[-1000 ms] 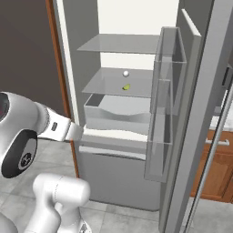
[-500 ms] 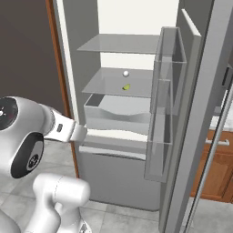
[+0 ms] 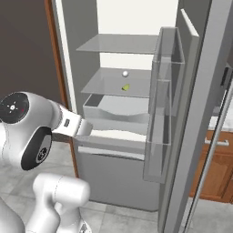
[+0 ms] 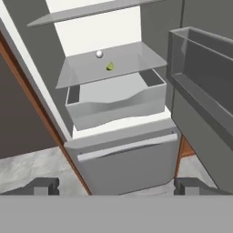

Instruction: Take the lemon wedge from the fridge and place it on the plate with fish on the dining counter.

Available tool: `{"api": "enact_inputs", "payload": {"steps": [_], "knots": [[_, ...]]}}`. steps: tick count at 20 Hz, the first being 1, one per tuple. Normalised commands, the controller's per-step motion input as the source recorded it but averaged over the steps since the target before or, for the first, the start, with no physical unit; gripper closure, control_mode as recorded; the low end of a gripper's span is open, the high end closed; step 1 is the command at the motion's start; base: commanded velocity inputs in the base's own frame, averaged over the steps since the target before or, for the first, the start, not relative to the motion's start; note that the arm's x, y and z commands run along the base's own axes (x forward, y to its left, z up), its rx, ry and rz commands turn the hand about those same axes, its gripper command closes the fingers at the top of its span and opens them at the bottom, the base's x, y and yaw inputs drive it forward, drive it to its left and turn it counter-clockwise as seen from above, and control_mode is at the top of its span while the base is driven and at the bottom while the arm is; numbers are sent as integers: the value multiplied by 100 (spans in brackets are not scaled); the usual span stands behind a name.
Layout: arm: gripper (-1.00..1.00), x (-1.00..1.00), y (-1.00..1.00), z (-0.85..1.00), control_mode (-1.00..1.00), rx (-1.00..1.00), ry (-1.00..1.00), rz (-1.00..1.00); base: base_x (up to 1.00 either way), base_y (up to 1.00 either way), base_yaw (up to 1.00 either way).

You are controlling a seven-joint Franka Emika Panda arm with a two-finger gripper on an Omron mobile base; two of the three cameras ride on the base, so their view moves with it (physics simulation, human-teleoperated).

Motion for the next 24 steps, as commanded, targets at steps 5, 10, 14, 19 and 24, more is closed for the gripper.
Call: {"api": "enact_inputs", "payload": {"steps": [5, 10, 14, 19, 24], "knots": [[-100, 0, 0, 0, 100, 0, 0, 0, 61, -19, 0], [-100, 0, 0, 0, 100, 0, 0, 0, 95, -8, -2], [-100, 0, 0, 0, 100, 0, 0, 0, 74, -6, -1], [-100, 0, 0, 0, 100, 0, 0, 0, 58, -3, 0], [-100, 0, 0, 0, 100, 0, 0, 0, 57, -6, 0]]}}
